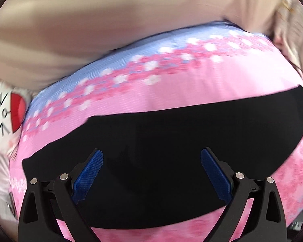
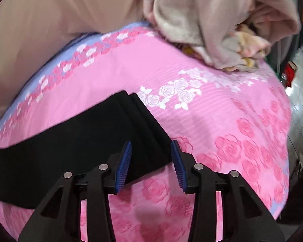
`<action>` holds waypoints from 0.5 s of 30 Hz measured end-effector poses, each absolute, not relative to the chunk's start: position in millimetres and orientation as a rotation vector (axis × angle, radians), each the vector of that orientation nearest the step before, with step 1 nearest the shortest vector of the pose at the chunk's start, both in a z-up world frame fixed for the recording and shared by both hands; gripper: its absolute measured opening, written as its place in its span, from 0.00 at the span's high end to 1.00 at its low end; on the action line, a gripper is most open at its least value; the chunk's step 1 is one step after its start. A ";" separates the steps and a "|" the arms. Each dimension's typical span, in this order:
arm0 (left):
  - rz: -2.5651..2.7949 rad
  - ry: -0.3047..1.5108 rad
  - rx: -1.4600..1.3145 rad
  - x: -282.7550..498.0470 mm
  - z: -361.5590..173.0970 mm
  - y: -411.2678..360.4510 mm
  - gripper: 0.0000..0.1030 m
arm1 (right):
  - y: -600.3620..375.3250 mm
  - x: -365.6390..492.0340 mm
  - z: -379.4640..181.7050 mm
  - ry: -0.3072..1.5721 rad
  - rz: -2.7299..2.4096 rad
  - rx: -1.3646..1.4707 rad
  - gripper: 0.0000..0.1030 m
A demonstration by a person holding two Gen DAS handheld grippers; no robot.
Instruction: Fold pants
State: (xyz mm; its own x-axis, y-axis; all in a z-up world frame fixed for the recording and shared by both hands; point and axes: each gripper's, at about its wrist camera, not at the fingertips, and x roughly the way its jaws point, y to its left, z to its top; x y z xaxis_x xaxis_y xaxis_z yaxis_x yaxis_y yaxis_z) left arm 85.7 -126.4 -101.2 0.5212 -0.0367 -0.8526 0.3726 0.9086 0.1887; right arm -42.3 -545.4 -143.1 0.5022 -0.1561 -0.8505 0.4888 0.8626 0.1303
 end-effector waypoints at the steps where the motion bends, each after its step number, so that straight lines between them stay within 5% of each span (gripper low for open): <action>1: -0.270 0.995 0.385 82.4 -100.7 -138.4 0.07 | -549.1 -38.1 -149.2 0.985 -0.377 0.373 0.61; 4: -0.303 0.990 0.425 73.8 -101.5 -170.1 0.07 | -551.8 -35.1 -153.5 0.982 -0.335 0.334 0.72; 7: -0.315 1.001 0.442 70.0 -104.1 -191.7 0.07 | -559.9 -40.6 -143.7 0.955 -0.297 0.335 0.98; 15: -0.315 1.013 0.467 67.1 -110.6 -222.4 0.07 | -574.5 -35.9 -147.8 0.933 -0.273 0.313 0.97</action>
State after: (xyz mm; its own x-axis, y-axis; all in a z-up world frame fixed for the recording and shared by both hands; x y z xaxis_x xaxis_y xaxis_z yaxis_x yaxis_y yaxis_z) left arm 67.1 -222.4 -110.6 0.4972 -0.0380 -0.8668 0.4606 0.8582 0.2266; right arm -35.9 -574.5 -147.8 0.5668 -0.0942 -0.8184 0.3618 0.9210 0.1445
